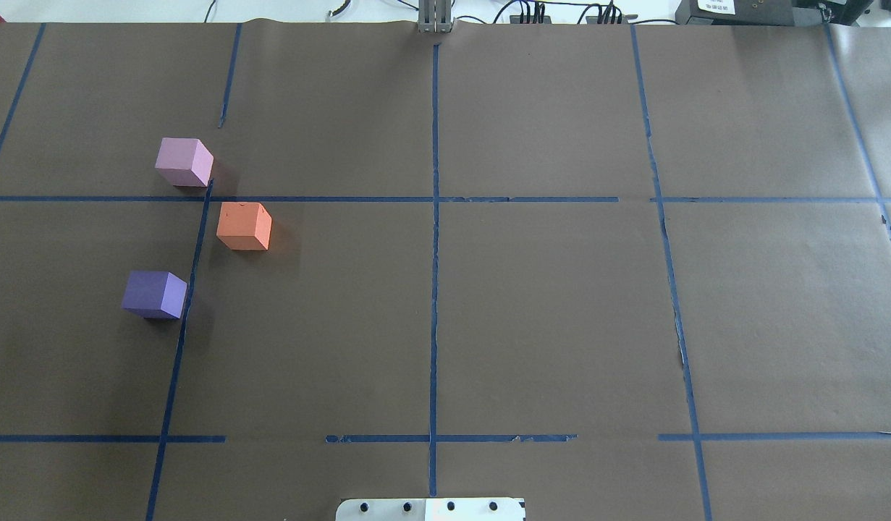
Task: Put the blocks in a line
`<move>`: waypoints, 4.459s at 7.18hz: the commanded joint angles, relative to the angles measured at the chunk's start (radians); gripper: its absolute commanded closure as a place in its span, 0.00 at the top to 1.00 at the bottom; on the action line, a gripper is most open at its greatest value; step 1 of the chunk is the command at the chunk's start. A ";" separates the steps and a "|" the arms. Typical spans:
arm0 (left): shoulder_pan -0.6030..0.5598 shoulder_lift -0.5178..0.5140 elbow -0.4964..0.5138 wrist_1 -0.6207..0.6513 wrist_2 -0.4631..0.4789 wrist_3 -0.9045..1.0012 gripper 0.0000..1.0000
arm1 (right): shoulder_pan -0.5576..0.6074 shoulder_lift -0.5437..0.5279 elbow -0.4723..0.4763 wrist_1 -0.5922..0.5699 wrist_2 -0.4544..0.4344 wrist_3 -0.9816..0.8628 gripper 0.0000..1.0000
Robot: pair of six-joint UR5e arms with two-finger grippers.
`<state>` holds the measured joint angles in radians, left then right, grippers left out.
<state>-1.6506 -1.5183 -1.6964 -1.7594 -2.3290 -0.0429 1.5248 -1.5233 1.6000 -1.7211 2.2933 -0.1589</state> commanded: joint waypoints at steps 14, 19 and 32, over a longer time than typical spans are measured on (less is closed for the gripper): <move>0.639 -0.316 -0.250 0.106 0.037 -0.724 1.00 | 0.000 -0.001 0.000 0.000 0.000 0.001 1.00; 0.805 -0.423 0.045 -0.081 0.106 -0.816 1.00 | 0.000 0.000 0.000 0.000 0.000 0.001 1.00; 0.868 -0.494 0.169 -0.095 0.200 -0.822 0.99 | 0.000 -0.001 0.000 0.000 0.000 0.001 1.00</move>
<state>-0.7790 -2.0058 -1.5337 -1.8532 -2.1311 -0.8661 1.5248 -1.5235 1.6002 -1.7211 2.2933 -0.1580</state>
